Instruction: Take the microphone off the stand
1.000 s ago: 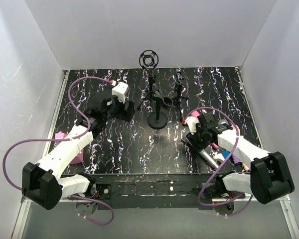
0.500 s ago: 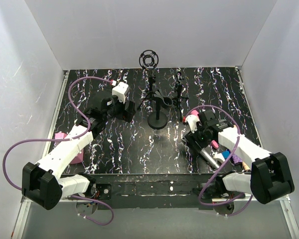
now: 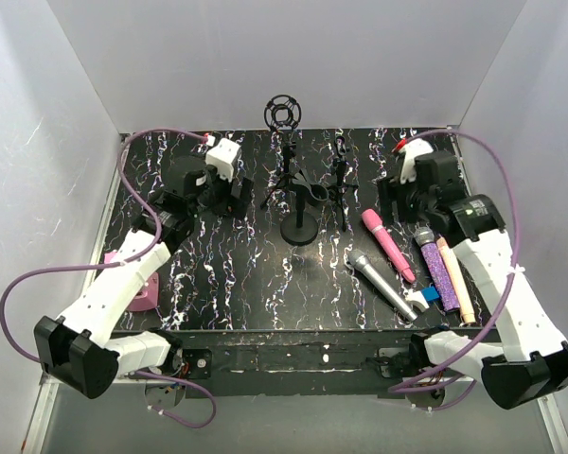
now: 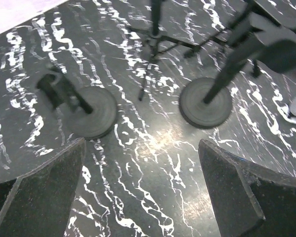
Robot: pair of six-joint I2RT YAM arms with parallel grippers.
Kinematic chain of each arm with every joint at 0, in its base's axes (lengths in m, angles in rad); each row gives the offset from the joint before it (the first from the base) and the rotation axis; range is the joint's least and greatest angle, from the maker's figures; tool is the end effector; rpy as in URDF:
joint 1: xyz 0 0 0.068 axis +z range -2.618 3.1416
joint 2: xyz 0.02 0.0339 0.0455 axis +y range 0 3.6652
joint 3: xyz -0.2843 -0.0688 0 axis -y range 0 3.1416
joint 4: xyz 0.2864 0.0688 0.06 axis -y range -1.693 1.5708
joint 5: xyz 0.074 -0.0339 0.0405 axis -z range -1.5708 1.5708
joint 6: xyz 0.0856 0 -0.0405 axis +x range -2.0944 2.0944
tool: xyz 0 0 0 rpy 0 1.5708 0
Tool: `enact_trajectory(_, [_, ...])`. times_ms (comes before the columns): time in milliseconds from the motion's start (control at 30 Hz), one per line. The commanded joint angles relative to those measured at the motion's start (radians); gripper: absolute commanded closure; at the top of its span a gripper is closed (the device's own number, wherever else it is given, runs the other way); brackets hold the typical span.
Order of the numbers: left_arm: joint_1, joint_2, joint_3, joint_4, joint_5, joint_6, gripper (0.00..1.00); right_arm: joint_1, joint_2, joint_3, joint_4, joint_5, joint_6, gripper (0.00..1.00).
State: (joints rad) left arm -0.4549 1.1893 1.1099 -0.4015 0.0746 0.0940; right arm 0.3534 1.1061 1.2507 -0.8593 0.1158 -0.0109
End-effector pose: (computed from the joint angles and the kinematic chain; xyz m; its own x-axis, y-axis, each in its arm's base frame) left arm 0.3077 -0.1576 0.3407 -0.3670 0.2837 -0.8859 0.5343 0.8439 0.0489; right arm 0.2731 0.0902 0.3641 -0.6120 -0.2373 -0.7544 -0.2686 0.9596 -0.0840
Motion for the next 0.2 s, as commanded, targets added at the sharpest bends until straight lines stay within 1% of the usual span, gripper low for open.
enact_trajectory(0, [0.033,0.018,0.093,-0.117,-0.202,-0.117,0.02,-0.005,0.041,0.24,-0.004,0.269,0.127,0.12])
enact_trajectory(67, [0.062,0.052,0.111,-0.161,-0.156,-0.157,0.02,-0.005,0.084,0.326,-0.007,0.28,0.12,0.14])
enact_trajectory(133, [0.079,0.056,0.104,-0.157,-0.102,-0.163,0.02,-0.005,0.116,0.386,-0.012,0.249,0.138,0.13])
enact_trajectory(167, [0.081,0.055,0.096,-0.146,-0.079,-0.162,0.02,-0.005,0.123,0.394,0.002,0.23,0.143,0.11])
